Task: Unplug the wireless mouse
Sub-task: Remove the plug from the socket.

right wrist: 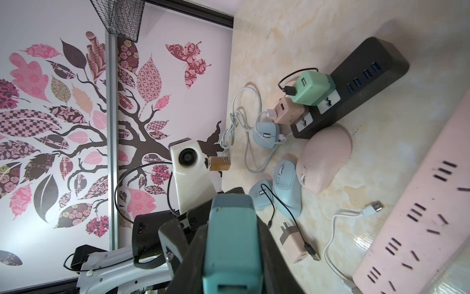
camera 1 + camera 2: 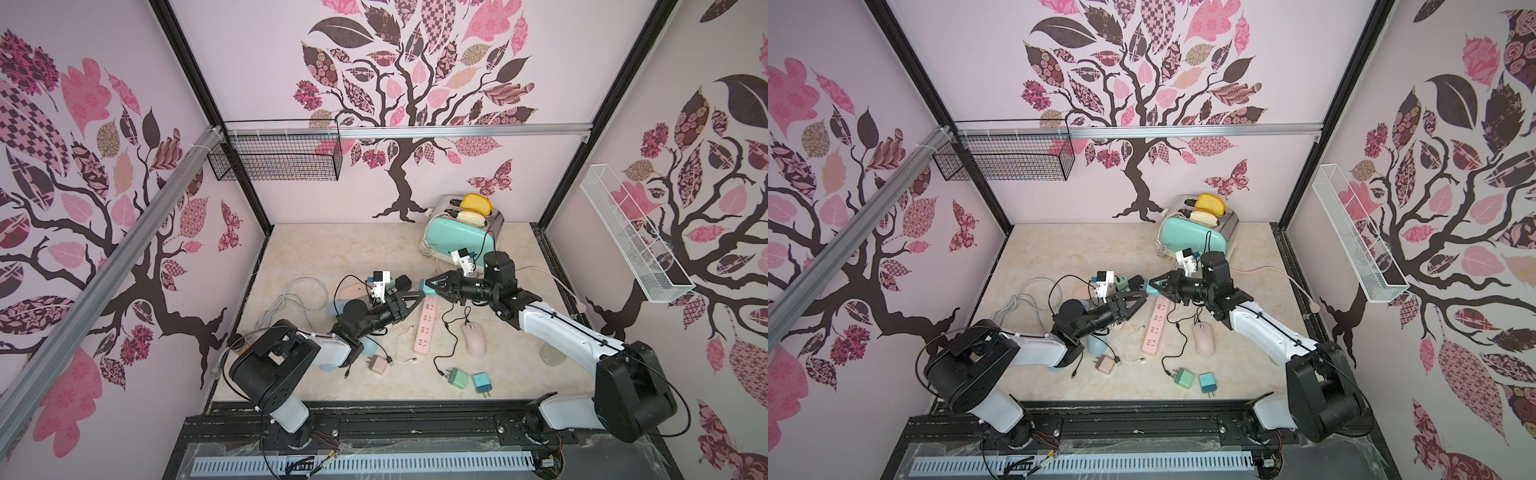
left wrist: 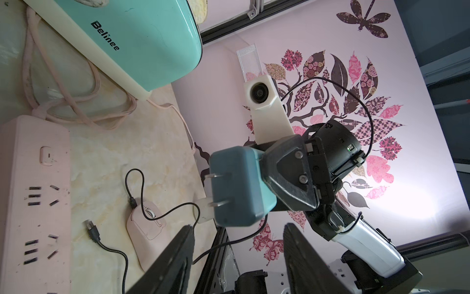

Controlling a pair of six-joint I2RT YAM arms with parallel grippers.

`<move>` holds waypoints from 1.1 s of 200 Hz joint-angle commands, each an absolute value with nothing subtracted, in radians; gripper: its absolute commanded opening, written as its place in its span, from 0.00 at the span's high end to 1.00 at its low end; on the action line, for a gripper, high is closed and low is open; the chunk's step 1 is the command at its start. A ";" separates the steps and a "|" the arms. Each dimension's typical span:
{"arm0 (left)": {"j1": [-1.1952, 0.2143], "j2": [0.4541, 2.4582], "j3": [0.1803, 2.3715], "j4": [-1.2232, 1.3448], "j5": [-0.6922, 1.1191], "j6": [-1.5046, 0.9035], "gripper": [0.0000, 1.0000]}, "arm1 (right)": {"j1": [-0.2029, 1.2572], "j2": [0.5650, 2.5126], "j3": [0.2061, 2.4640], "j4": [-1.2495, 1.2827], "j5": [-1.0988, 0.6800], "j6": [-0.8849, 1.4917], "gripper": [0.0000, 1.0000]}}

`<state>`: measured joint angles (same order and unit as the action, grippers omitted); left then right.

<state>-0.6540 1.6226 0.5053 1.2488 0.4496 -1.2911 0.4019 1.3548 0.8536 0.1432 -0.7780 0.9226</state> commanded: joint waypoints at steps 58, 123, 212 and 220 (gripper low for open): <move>-0.672 1.626 0.559 1.276 0.428 -1.317 0.49 | 0.433 1.318 0.781 0.293 -0.808 1.019 1.00; -0.684 1.634 0.560 1.276 0.420 -1.326 0.69 | 0.439 1.335 0.764 0.368 -0.807 1.079 1.00; -0.687 1.645 0.547 1.272 0.400 -1.345 1.00 | 0.440 1.305 0.767 0.262 -0.762 1.024 0.67; -0.686 1.645 0.545 1.270 0.397 -1.343 1.00 | 0.441 1.304 0.769 0.252 -0.757 1.019 0.63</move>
